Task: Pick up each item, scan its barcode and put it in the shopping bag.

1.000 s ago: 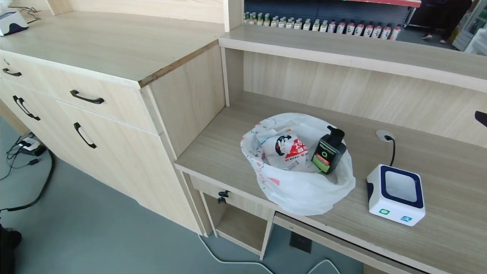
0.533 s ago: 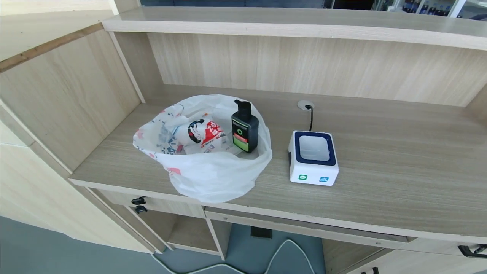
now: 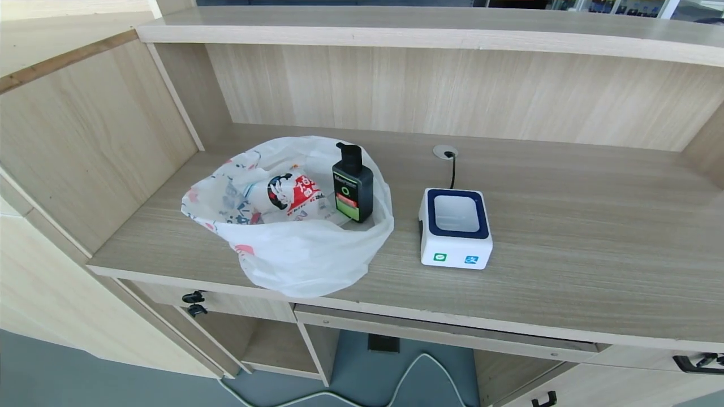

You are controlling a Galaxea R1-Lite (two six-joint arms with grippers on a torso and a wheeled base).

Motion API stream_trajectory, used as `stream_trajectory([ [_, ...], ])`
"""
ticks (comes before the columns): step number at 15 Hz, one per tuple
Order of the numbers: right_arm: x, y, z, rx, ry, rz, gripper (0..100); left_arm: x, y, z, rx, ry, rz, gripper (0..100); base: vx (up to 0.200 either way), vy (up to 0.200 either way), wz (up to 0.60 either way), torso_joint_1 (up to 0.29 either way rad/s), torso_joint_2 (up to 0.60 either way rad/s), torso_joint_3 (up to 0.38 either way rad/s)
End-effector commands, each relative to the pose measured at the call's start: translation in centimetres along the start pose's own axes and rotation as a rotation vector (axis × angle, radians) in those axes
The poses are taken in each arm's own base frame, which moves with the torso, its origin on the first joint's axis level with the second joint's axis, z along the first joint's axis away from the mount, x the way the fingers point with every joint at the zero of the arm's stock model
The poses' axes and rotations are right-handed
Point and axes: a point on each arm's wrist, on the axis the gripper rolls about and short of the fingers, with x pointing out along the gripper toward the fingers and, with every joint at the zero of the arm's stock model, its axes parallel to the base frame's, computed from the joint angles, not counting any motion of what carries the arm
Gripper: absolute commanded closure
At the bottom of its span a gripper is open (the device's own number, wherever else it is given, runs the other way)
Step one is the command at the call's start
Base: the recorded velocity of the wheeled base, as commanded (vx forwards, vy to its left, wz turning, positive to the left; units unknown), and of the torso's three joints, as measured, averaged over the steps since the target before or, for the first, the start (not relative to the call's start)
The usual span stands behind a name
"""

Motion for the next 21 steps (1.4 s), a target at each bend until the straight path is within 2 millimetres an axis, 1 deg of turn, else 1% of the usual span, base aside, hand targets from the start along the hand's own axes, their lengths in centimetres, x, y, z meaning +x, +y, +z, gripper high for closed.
stream_trajectory([
  [1,-2.8,1.5,-1.7,0.060,-0.029,0.049,0,0.0,0.0,0.0,0.000,0.000,0.001,0,0.000,0.000,0.00,0.000,0.00,0.000],
  [2,-4.4,2.4,-2.8,0.085,-0.052,0.088,0,0.0,0.0,0.0,0.001,0.000,0.001,0,0.000,0.000,0.00,0.000,0.00,0.000],
  [4,-7.0,4.1,-6.5,0.094,-0.042,0.152,0,0.0,0.0,0.0,0.000,0.000,0.001,0,0.000,0.000,0.00,0.000,0.00,0.000],
  [5,-7.9,4.5,-7.4,0.103,-0.047,0.165,0,0.0,0.0,0.0,0.001,-0.001,0.001,0,0.000,0.000,0.00,0.000,0.00,0.000],
  [6,-8.9,4.8,-8.3,0.130,-0.019,0.201,0,0.0,0.0,0.0,0.000,0.000,0.001,0,0.000,0.000,0.00,0.000,0.00,0.000],
  [7,-9.5,5.1,-9.0,0.142,0.008,0.229,0,0.0,0.0,0.0,0.000,0.000,0.001,0,0.000,0.000,0.00,0.000,0.00,0.000],
  [8,-11.0,5.7,-11.0,0.146,0.104,0.284,0,0.0,0.0,0.0,0.000,0.000,0.001,0,0.000,0.000,0.00,0.000,0.00,0.000],
  [9,-11.8,6.1,-12.3,0.162,0.193,0.270,0,0.0,0.0,0.0,0.000,0.000,0.001,0,0.000,0.000,0.00,0.000,0.00,0.000],
  [10,-12.0,6.0,-12.6,0.209,0.192,0.268,0,0.0,0.0,0.0,0.000,0.000,0.001,0,0.000,0.000,0.00,0.000,0.00,0.000],
  [12,-12.5,5.9,-12.6,0.221,0.102,0.296,0,0.0,0.0,0.0,0.000,-0.001,0.001,0,0.000,0.000,0.00,0.000,0.00,0.000],
  [21,-12.5,5.8,-12.6,0.248,0.100,0.293,0,0.0,0.0,0.0,0.000,0.000,0.001,0,0.000,0.000,0.00,0.000,0.00,0.000],
])
